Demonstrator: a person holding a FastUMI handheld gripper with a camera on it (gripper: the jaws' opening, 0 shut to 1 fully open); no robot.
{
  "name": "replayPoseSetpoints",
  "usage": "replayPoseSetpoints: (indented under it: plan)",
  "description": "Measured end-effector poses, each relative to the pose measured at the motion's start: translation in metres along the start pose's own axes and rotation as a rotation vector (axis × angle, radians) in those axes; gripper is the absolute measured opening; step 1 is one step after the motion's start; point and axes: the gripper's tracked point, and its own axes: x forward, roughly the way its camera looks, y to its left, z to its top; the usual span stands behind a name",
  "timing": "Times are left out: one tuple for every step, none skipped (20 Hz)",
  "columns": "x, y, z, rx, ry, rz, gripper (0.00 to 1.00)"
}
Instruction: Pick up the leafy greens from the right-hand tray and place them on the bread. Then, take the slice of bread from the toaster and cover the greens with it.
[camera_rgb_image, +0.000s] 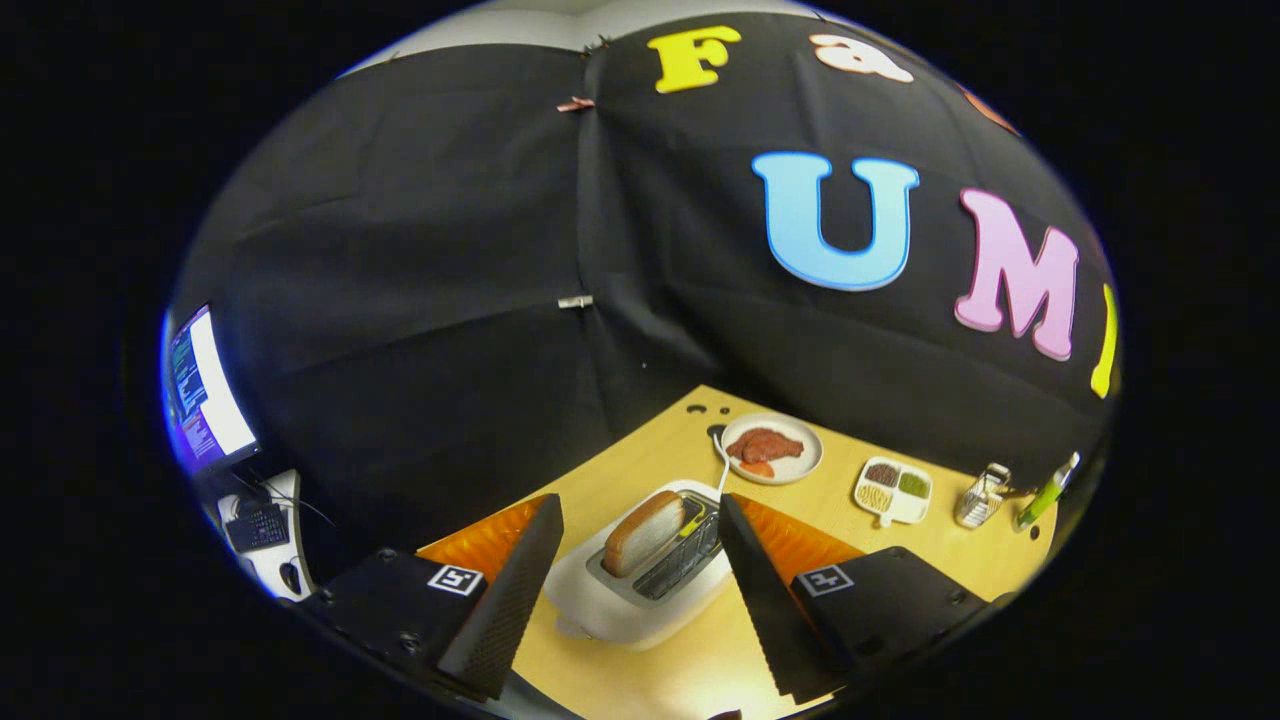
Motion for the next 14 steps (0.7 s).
replayPoseSetpoints:
  plan:
    - [0.016,-0.002,-0.007,0.02,0.034,-0.013,0.98]
    - [0.031,-0.003,-0.015,0.038,0.071,-0.031,0.98]
    - [0.042,-0.005,-0.023,0.064,0.105,-0.052,0.98]
    - [0.056,-0.006,-0.029,0.097,0.136,-0.071,0.97]
    - [0.066,-0.006,-0.034,0.133,0.158,-0.087,0.95]
    - [0.074,-0.007,-0.039,0.158,0.178,-0.1,0.95]
    - [0.081,-0.008,-0.043,0.17,0.195,-0.114,0.94]
    - [0.085,-0.01,-0.047,0.175,0.21,-0.131,0.92]
    - [0.088,-0.012,-0.051,0.175,0.221,-0.148,0.89]
    - [0.09,-0.013,-0.053,0.177,0.226,-0.16,0.86]
    - [0.094,-0.013,-0.057,0.183,0.235,-0.169,0.83]
    - [0.098,-0.014,-0.06,0.19,0.243,-0.177,0.8]
    - [0.098,-0.016,-0.064,0.193,0.253,-0.193,0.71]
    - [0.097,-0.02,-0.068,0.195,0.273,-0.218,0.65]
